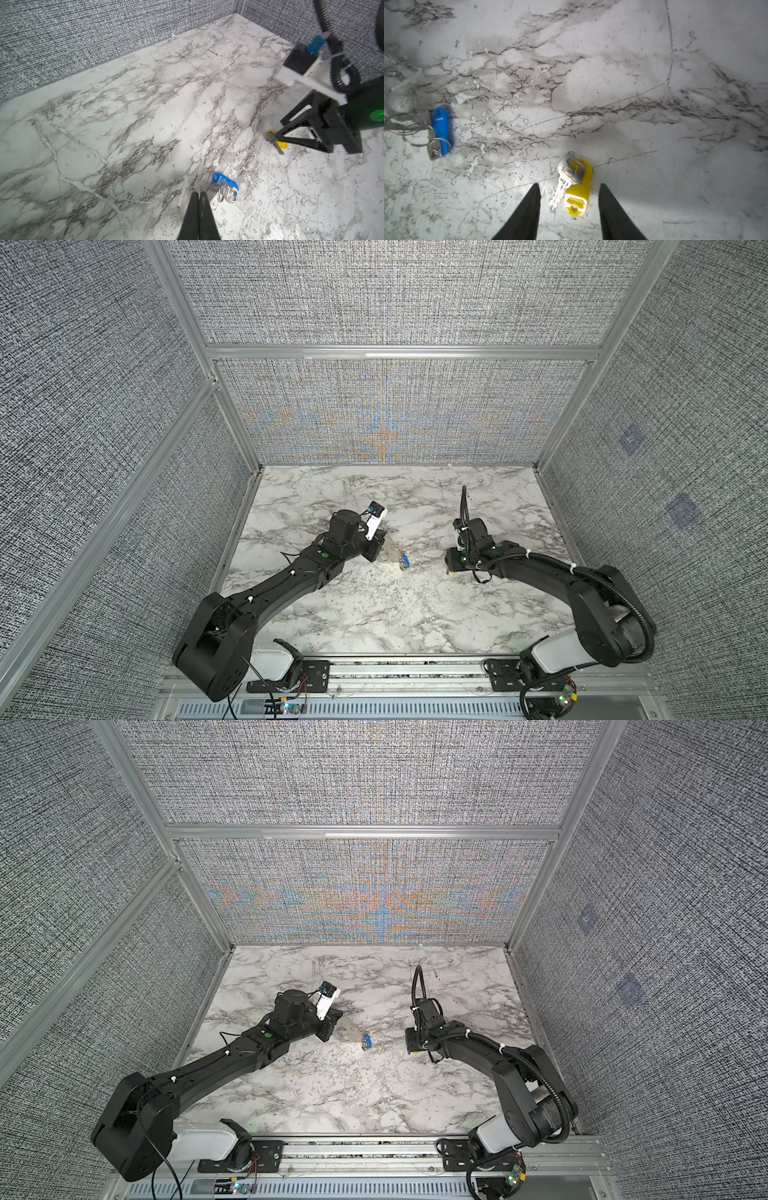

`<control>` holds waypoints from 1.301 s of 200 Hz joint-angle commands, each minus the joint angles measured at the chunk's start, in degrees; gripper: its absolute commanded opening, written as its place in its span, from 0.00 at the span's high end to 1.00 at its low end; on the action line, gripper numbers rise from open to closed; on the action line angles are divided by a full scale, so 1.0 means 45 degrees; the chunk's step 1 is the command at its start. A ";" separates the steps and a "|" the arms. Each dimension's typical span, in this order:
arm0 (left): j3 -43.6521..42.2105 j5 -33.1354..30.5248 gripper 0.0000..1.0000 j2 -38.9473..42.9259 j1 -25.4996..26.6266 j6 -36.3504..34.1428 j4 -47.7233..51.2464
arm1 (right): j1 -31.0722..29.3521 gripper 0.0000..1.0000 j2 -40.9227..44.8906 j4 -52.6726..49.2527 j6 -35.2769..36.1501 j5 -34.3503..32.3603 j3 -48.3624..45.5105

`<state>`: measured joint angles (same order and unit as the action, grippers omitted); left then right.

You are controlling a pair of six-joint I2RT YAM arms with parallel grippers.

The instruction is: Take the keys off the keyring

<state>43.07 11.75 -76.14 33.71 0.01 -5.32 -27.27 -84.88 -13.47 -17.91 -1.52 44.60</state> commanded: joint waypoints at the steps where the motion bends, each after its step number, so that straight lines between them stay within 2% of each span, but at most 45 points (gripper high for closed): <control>1: -0.0318 -0.0006 1.00 0.0288 -0.0333 -0.0354 0.0339 | 0.0007 0.48 0.0467 -0.0052 0.0088 -0.0207 0.0059; 52: -0.0911 -0.0371 1.00 0.0704 -0.1756 -0.0081 0.0595 | 0.0003 0.44 0.1724 -0.0289 0.0574 -0.0144 -0.0028; 85: -0.0869 -0.0728 1.00 0.0366 -0.2738 -0.0546 0.0907 | 0.0005 0.44 0.2100 -0.0292 0.0599 0.0077 -0.0178; 122: -0.0660 -0.1148 1.00 -0.0213 -0.3053 -0.0990 0.1011 | -0.0141 0.44 0.2260 -0.0175 0.0767 0.0334 -0.0282; 163: -0.1118 -0.1410 1.00 -0.0902 -0.3502 -0.0467 0.0018 | -0.0726 0.44 0.2288 0.0373 0.1301 0.0553 -0.0293; 199: -0.1148 -0.1502 0.91 -0.1147 -0.3586 0.0040 0.0139 | -0.1550 0.44 0.1784 0.0270 0.2159 0.0377 0.0208; 260: -0.1545 -0.1726 0.78 -0.0453 -0.3620 0.0480 0.0221 | -0.2260 0.44 0.1162 0.0424 0.2609 0.0435 0.0568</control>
<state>36.60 4.67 -79.68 17.52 0.93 -3.53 -36.67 -79.26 -12.58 -7.55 0.43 46.52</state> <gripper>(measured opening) 0.204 0.558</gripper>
